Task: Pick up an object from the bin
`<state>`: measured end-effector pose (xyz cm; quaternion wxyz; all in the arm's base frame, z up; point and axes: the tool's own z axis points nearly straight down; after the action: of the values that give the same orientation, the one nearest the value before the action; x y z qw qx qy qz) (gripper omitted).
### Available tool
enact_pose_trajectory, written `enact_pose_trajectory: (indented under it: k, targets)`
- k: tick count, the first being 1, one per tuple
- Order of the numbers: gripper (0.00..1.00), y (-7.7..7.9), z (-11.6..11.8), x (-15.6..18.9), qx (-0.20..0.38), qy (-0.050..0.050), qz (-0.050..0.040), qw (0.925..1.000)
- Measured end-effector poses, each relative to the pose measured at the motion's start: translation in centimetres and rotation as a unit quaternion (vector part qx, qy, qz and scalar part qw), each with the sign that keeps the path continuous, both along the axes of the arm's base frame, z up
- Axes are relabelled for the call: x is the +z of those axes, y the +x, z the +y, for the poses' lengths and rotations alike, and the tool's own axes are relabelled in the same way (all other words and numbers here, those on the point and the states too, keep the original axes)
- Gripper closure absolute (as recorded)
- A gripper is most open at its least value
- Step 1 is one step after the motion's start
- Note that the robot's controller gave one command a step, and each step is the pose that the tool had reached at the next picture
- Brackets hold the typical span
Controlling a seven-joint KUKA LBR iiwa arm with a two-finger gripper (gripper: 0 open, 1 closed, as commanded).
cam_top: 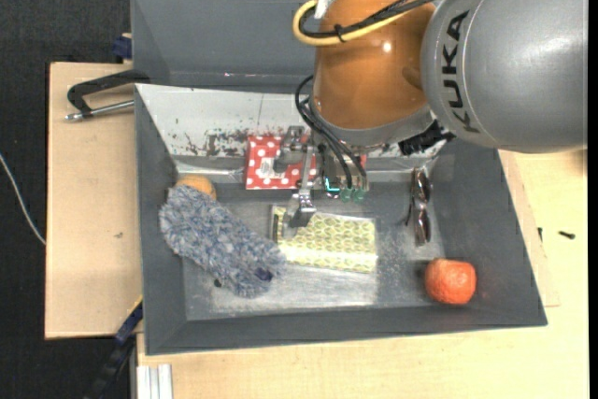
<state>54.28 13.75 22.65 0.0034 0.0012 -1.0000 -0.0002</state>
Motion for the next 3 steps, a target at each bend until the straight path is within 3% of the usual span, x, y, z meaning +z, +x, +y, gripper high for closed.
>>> enact_pose_trajectory:
  k: [1, 2, 3]
  targets:
    - [0.00, 0.2, -0.1, 0.4, -0.001, 0.001, -0.0041, 1.0000]
    - [0.00, -0.5, 2.8, -4.1, 0.029, 0.001, -0.0069, 0.9996]
    - [0.00, -2.4, 5.3, -9.8, 0.226, 0.002, -0.0095, 0.9741]
